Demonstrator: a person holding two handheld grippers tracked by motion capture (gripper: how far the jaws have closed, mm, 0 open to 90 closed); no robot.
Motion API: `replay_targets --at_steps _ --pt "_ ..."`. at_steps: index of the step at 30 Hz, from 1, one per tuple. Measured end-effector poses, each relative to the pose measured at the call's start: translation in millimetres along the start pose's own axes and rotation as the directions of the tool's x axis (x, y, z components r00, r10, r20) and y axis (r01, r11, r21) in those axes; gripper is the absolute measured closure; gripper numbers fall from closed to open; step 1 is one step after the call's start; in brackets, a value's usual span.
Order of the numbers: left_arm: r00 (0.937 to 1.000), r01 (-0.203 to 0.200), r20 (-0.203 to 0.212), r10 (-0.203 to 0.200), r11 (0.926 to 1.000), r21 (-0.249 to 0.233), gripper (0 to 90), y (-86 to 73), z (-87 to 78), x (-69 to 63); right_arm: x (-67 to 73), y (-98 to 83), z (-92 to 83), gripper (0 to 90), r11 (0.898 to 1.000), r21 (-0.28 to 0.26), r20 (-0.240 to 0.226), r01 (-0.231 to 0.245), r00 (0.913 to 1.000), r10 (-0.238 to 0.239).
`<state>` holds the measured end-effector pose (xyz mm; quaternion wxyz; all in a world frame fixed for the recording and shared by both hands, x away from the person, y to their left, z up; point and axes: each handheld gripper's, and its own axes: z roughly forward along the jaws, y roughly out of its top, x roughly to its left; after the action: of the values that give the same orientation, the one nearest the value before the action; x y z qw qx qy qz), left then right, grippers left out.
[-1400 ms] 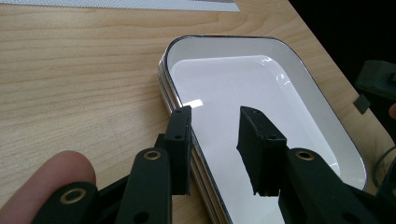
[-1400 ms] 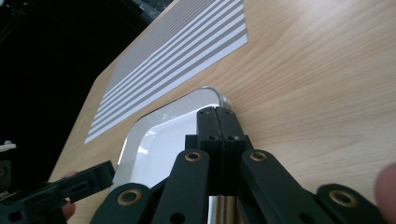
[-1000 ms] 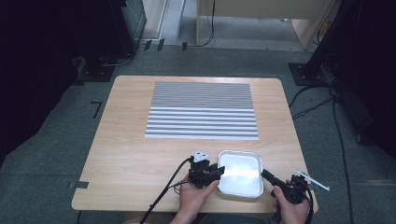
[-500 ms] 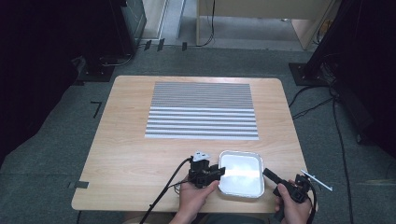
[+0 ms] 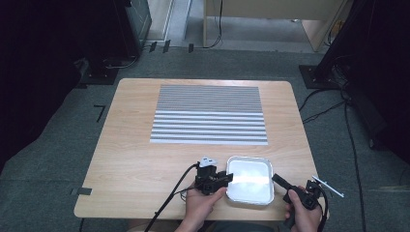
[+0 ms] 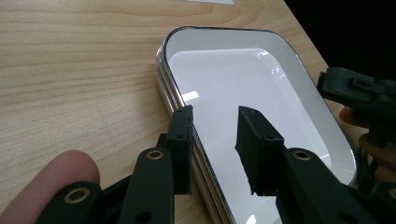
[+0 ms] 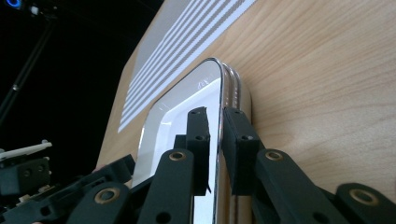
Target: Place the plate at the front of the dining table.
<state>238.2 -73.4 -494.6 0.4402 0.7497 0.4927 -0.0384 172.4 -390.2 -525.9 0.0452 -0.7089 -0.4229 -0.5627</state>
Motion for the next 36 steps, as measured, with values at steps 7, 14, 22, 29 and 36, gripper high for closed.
replay_targets --at_steps 7,14,22,29,36 --pt "0.9996 0.019 0.02 -0.02 0.9998 0.008 68.8 1.1 1.6 2.0 3.4 0.8 -4.2 82.8 0.999 -0.037 -0.03 0.006 0.9995 -0.008" --pt "0.9989 0.027 0.037 -0.028 0.9995 0.014 68.0 1.4 3.2 2.0 7.4 1.1 -8.3 82.7 0.997 -0.068 -0.045 0.026 0.9986 -0.029" --pt "0.9992 0.024 0.031 -0.025 0.9993 0.029 67.3 -0.3 5.5 1.6 11.0 -0.8 -6.0 82.5 0.993 -0.065 0.034 0.097 0.9949 -0.095" --pt "0.9993 0.024 0.029 -0.025 0.9993 0.028 67.8 -0.4 5.3 1.3 16.1 -4.7 -1.8 83.4 0.983 -0.047 0.111 0.179 0.9786 -0.173" --pt "0.9993 0.021 0.03 -0.022 0.9995 0.023 67.7 -0.5 4.7 0.8 19.3 -10.5 4.1 87.1 0.97 -0.013 0.198 0.244 0.9512 -0.237"
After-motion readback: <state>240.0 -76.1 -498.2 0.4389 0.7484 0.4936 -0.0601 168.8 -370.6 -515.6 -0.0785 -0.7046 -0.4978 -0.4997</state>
